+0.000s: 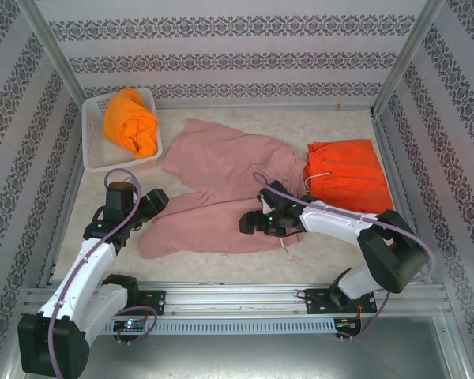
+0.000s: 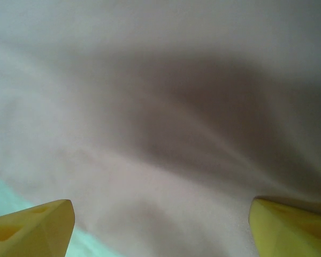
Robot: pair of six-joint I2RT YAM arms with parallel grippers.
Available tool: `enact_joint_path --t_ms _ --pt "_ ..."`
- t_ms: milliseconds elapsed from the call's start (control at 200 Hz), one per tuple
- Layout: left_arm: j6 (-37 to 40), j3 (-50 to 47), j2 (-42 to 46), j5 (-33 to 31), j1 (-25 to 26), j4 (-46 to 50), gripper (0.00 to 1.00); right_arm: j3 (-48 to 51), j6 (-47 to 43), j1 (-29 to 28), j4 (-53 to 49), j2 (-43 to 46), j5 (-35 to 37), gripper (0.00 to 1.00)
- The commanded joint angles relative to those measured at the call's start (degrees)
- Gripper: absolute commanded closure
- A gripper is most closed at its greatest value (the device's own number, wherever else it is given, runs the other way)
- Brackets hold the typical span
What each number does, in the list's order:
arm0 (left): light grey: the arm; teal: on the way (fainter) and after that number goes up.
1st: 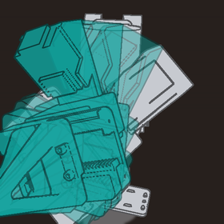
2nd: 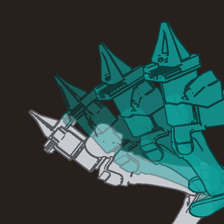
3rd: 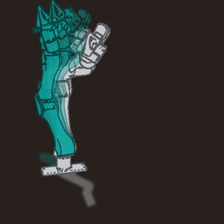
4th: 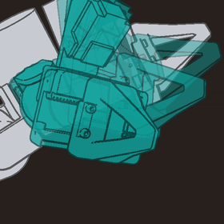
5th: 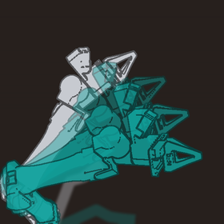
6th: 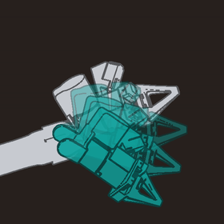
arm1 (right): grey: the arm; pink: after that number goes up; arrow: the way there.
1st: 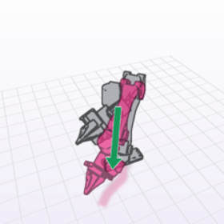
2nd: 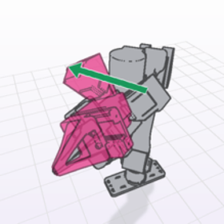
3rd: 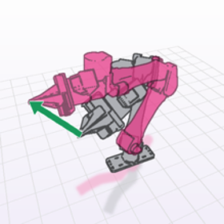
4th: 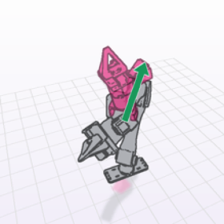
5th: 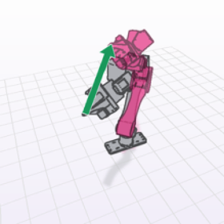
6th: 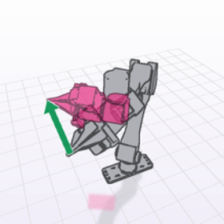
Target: Fold and stack the shorts
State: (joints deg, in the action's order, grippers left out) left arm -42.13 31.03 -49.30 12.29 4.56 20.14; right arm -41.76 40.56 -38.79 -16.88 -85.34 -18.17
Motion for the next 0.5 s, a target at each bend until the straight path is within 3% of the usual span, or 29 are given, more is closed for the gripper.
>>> enact_joint_path --t_ms 0,225,360,495 --pt "-1.47 0.89 -1.31 -3.95 0.31 -1.22 0.29 1.99 -1.06 -0.06 -0.36 -1.0 2.17 0.15" --pt "-1.81 1.33 -8.48 -5.02 0.32 -2.04 0.35 1.86 -2.49 0.02 0.32 -3.22 0.94 0.15" --pt "-3.01 0.09 -13.72 -3.82 0.36 -6.6 0.36 1.5 -2.58 0.03 0.94 -4.3 0.65 0.16" --pt "-3.62 -0.24 -18.76 -2.41 0.41 -11.37 0.43 0.91 -3.11 -0.04 0.88 -4.22 0.77 0.16"
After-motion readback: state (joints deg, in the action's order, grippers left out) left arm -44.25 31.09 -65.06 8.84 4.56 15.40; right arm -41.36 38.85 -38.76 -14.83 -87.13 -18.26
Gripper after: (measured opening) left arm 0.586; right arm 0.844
